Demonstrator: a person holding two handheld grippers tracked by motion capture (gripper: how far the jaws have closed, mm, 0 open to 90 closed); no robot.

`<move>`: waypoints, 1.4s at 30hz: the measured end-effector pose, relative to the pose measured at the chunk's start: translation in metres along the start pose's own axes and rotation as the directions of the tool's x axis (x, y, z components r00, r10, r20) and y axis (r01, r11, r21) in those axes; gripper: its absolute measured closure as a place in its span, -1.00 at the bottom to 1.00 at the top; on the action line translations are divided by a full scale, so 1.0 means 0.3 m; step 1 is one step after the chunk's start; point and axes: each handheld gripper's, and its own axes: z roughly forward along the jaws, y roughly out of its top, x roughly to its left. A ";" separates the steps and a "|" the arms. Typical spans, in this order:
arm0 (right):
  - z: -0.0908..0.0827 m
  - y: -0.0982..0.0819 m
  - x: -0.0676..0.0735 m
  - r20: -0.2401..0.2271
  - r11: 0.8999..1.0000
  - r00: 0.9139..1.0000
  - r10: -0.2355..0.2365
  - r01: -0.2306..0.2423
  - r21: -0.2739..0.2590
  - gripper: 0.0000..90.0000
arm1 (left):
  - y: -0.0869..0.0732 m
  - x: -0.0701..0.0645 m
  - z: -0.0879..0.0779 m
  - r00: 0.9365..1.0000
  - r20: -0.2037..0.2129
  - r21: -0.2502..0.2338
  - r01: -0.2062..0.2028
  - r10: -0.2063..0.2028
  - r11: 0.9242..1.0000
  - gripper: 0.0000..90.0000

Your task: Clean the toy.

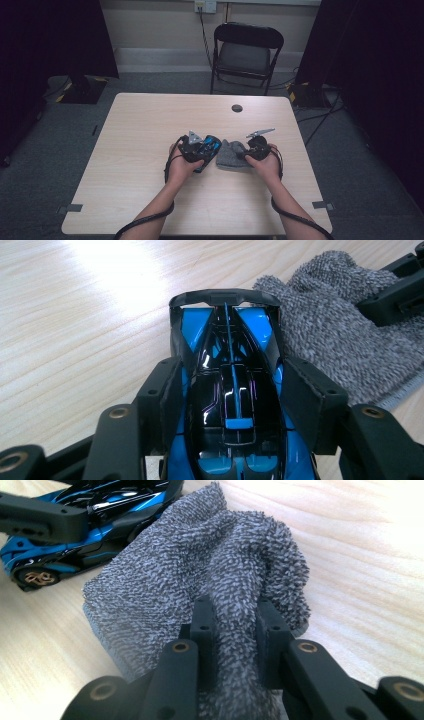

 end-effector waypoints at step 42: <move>0.001 -0.051 0.148 -0.130 0.993 0.985 -0.117 0.119 0.008 0.64 | 0.001 -0.003 0.001 1.000 -0.005 0.001 0.004 -0.004 1.000 -0.05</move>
